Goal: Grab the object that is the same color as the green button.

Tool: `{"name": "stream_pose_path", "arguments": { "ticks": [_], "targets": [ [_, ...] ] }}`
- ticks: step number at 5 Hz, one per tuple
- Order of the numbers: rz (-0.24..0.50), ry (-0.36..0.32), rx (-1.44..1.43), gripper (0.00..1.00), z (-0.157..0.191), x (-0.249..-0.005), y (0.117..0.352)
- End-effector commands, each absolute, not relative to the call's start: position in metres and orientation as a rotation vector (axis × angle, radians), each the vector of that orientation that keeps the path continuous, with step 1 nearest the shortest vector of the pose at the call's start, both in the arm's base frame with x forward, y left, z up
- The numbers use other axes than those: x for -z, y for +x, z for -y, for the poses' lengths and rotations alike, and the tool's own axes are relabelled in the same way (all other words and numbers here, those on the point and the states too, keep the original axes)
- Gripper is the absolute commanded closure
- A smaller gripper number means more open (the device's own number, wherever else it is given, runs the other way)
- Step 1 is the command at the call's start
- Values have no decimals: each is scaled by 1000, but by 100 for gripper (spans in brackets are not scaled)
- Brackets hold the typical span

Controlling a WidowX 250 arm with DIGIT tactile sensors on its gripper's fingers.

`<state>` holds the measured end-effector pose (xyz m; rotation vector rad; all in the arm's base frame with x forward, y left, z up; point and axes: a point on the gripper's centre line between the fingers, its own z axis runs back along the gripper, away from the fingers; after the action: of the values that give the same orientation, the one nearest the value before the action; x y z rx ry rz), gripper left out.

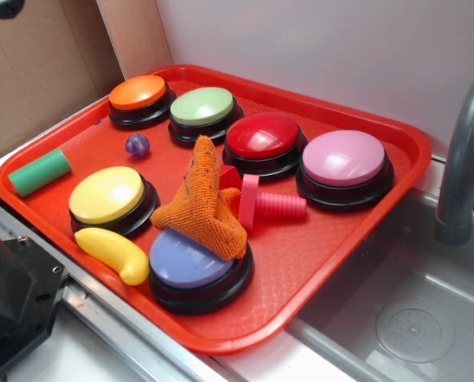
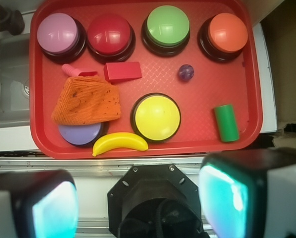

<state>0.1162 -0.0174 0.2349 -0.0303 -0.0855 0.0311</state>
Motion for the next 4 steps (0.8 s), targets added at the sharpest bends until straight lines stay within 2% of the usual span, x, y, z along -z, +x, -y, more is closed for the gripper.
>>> {"name": "stream_pose_path", "arguments": {
  "ticks": [1,2,3,4],
  "targets": [
    [86,-30,-31,0,17,-235,116],
    [150,-128,22,0,-1,-213,135],
    [147,-135,-10,0,-22,-190,149],
    [141,-116,-10,0,-48,-158,162]
  ]
}}
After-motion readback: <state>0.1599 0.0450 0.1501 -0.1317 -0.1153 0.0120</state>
